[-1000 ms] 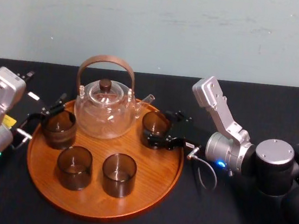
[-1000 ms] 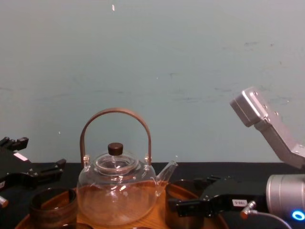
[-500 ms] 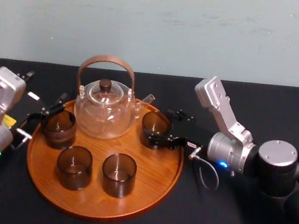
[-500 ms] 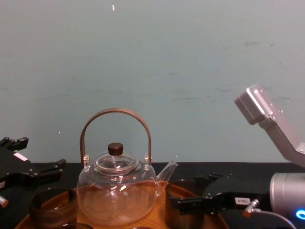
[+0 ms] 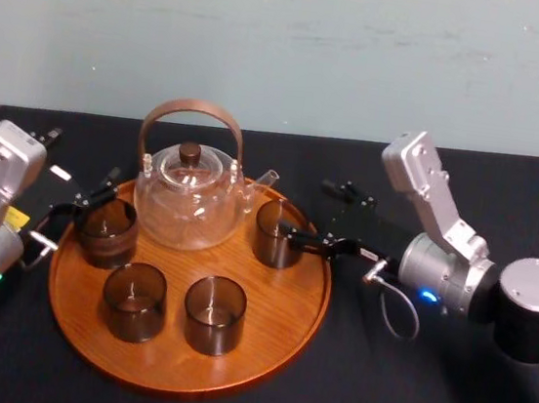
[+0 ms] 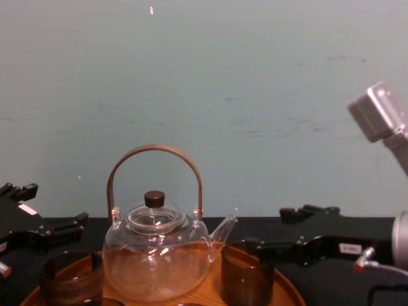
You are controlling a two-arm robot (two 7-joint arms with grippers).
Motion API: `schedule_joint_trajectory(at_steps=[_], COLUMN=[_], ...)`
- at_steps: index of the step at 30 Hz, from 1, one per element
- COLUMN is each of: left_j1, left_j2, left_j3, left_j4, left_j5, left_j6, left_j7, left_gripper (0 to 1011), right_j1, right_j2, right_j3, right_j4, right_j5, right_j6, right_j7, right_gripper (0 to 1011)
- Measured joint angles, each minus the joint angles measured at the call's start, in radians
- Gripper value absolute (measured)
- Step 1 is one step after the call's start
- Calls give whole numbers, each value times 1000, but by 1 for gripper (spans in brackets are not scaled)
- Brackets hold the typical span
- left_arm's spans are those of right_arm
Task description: Pick up the glass from the table and place it on the tray.
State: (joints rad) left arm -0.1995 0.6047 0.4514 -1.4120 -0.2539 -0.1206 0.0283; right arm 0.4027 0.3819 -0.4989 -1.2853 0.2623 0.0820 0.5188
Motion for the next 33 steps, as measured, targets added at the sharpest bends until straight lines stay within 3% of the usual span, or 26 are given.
schedule_joint_trajectory(at_steps=[10,17,25,33], left_j1=[0,0,0,0], left_j2=[0,0,0,0], left_j3=[0,0,0,0], left_j4=[0,0,0,0], left_j5=[0,0,0,0], left_j6=[0,0,0,0], left_j7=[0,0,0,0], left_gripper=[1001,1001,1002,1001], right_j1=[-91,-172,-224,-240], right_j2=[51,83,94,77], right_j3=[62,145,239,311], right_j4=[-117,-172,-157,-102], right_j5=[12,39,60,36], right_j6=[-22,-35,-55,-70], right_j7=[-52,-105,-159,-240], right_gripper=[1002,1002,1002,1002])
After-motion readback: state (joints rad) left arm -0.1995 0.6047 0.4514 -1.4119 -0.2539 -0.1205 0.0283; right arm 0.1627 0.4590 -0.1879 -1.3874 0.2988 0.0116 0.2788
